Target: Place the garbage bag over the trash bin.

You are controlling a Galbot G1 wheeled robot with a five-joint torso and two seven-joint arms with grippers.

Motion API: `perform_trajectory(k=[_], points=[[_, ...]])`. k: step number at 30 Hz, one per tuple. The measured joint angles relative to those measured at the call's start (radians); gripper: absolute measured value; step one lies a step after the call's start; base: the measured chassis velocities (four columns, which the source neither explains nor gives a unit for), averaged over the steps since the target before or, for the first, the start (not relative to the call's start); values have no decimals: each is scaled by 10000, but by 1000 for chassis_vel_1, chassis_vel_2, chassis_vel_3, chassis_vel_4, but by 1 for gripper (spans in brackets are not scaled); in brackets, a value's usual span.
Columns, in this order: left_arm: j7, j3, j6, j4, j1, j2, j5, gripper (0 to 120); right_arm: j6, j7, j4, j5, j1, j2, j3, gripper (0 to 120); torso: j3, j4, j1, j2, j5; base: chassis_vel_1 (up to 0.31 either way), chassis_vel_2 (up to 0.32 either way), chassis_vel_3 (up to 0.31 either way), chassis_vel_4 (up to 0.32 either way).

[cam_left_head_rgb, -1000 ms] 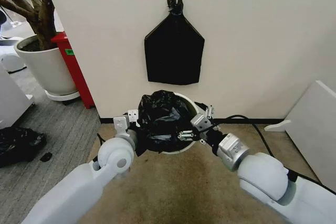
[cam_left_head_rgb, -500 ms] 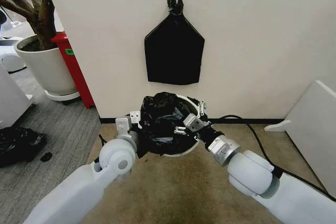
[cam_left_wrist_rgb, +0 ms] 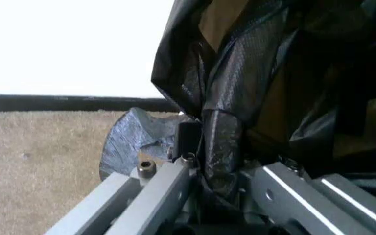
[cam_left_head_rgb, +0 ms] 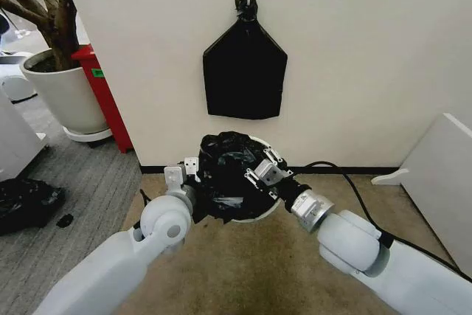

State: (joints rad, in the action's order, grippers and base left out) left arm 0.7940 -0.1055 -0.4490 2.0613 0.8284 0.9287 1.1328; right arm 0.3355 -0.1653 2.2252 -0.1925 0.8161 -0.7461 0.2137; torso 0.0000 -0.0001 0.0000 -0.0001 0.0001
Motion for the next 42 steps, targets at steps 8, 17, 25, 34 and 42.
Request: perform_trajectory(k=[8,17,25,34,42], points=[[-761,-92,17,-139,269,-153,-1583,0,110,-287,557,-1549,-275,222,-117,0,0,0,0,0,-1,0,0,0,0],[-2168,-128,29,-99,821,-414,-3519,0,383,-547,-138,-3466,-1367,240,-389,0,0,1,0,0,0,0,0,0,0],[-2846,109,425,95,1318,-545,-4321,0,498,-199,-1180,-4338,-1620,438,-583,0,0,0,0,0,0,0,0,0,0],[-3543,657,924,295,1975,-655,-4676,0,983,491,-1801,-5236,-1628,956,-798,0,0,1,0,0,0,0,0,0,0],[-4207,942,1248,351,2435,-665,-4954,0,1512,1228,-2231,-5993,-1819,1258,-905,0,0,0,0,0,0,0,0,0,0]])
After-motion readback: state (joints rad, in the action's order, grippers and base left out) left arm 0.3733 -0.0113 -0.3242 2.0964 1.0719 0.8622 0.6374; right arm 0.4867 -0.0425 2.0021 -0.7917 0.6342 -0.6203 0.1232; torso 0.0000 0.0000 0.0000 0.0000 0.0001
